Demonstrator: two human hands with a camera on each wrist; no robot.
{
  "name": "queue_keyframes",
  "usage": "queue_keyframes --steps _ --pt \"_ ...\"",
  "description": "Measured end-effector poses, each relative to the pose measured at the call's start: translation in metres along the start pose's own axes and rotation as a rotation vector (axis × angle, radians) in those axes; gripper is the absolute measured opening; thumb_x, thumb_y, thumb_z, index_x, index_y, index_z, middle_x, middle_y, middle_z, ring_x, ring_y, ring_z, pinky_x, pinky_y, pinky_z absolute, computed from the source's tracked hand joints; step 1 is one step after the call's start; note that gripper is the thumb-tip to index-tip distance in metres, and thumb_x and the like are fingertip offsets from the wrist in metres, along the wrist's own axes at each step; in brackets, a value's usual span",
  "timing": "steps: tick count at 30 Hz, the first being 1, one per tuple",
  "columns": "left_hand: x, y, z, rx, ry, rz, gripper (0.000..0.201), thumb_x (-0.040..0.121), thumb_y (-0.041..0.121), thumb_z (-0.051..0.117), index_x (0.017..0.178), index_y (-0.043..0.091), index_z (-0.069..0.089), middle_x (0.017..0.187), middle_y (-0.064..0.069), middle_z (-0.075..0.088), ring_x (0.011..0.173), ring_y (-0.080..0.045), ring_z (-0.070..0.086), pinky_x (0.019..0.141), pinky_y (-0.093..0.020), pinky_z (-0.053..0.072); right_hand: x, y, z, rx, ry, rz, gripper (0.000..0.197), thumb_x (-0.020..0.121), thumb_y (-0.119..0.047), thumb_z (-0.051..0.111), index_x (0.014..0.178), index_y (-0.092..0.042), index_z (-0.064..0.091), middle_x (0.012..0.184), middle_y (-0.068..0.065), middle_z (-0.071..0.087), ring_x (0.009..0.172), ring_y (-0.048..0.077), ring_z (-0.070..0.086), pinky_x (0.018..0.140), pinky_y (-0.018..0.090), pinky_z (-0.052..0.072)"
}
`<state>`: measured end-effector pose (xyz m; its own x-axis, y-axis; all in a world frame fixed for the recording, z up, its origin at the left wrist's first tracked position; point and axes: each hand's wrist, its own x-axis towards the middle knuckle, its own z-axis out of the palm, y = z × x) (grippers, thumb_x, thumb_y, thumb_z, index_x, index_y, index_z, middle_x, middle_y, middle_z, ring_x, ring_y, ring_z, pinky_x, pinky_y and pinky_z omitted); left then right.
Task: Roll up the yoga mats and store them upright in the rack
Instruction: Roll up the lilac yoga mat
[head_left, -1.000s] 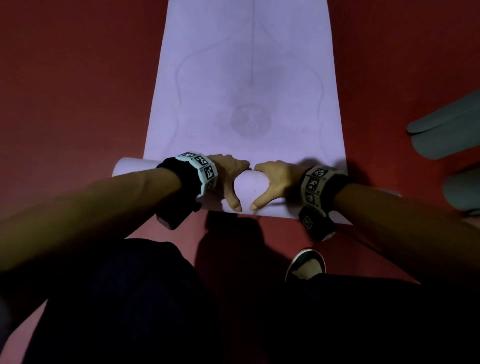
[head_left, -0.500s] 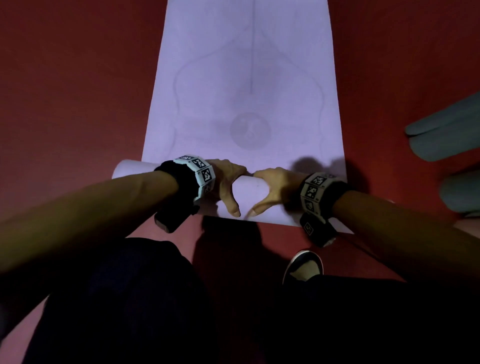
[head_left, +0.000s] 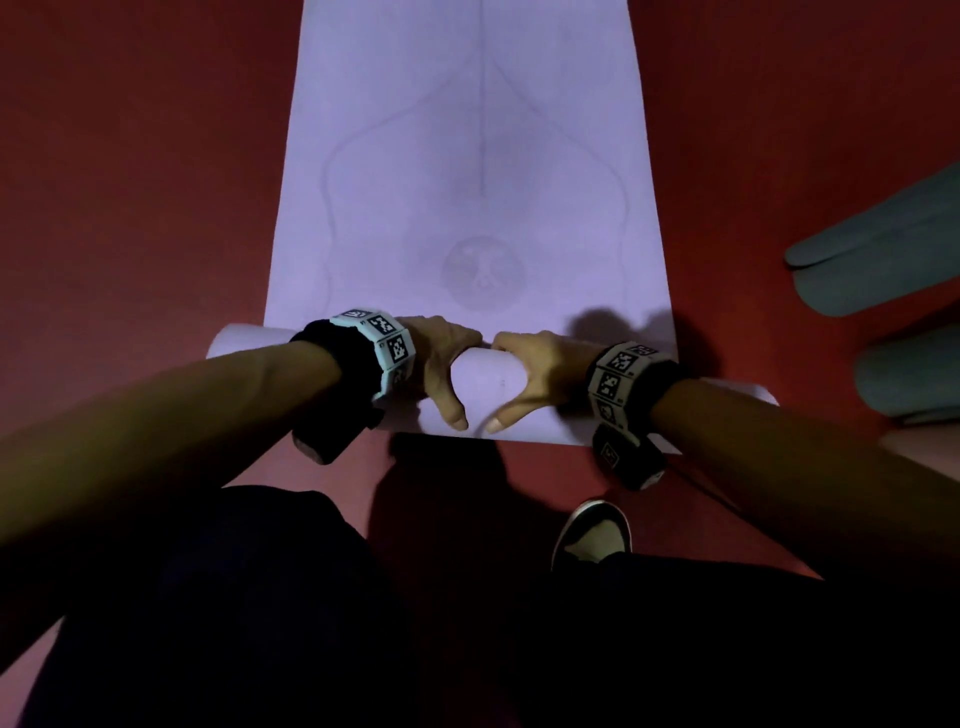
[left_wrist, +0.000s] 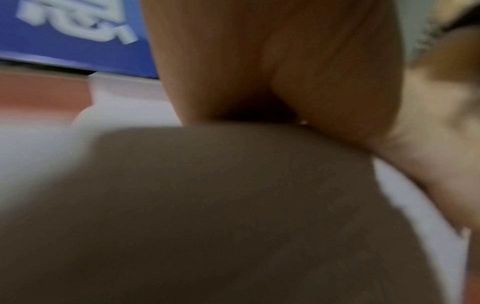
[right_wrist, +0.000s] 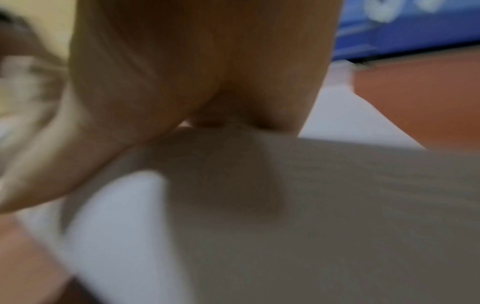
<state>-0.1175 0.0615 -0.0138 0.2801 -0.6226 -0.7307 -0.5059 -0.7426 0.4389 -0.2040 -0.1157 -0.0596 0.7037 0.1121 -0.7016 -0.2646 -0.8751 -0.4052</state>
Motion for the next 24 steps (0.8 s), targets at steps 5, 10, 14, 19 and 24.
queue_keyframes --steps 5,10,14,19,24 --pt "0.005 0.0 0.003 0.043 -0.035 0.009 0.054 0.07 0.022 0.089 0.117 0.021 0.061 0.109 0.004 0.069 0.1 -0.016 0.065 0.086 -0.029 0.052 -0.004 -0.005 0.002 -0.128 0.035 0.0 0.094 0.046 -0.079 0.081 0.112 -0.025 0.042 0.104 -0.001 0.059 0.094 0.024 0.059 0.084 0.044 0.051" --pt "0.009 -0.004 0.014 0.046 -0.016 -0.03 0.056 0.068 0.027 0.091 0.108 0.02 0.053 0.082 0.012 0.058 0.063 0.0 0.052 0.044 -0.007 0.038 0.001 0.0 0.001 -0.013 -0.001 0.063 0.091 0.047 -0.071 0.086 0.119 -0.026 0.055 0.112 -0.008 0.063 0.102 0.016 0.061 0.095 0.04 0.051" --pt "0.014 -0.015 0.012 0.018 -0.028 -0.069 0.037 0.075 0.017 0.086 0.087 0.026 0.053 0.079 0.009 0.056 0.095 -0.014 0.059 0.07 -0.013 0.051 0.0 -0.004 0.001 -0.001 0.018 0.01 0.093 0.049 -0.073 0.086 0.121 -0.026 0.051 0.115 -0.007 0.063 0.105 0.016 0.06 0.095 0.037 0.05" --pt "0.009 -0.019 0.004 -0.1 -0.071 0.01 0.065 0.063 0.018 0.093 0.118 0.024 0.06 0.112 0.007 0.07 0.11 -0.017 0.064 0.095 -0.038 0.052 -0.007 -0.007 0.014 -0.091 0.085 -0.172 0.105 0.044 -0.078 0.083 0.124 -0.029 0.034 0.11 -0.001 0.061 0.099 0.024 0.063 0.088 0.046 0.051" --pt "0.0 0.0 0.008 0.044 -0.036 -0.032 0.07 0.055 0.041 0.094 0.108 0.027 0.051 0.091 0.009 0.063 0.09 -0.016 0.065 0.092 -0.039 0.052 -0.001 -0.002 0.005 0.014 0.015 -0.036 0.081 0.051 -0.055 0.092 0.113 -0.029 0.046 0.106 -0.006 0.066 0.098 0.017 0.063 0.089 0.042 0.053"
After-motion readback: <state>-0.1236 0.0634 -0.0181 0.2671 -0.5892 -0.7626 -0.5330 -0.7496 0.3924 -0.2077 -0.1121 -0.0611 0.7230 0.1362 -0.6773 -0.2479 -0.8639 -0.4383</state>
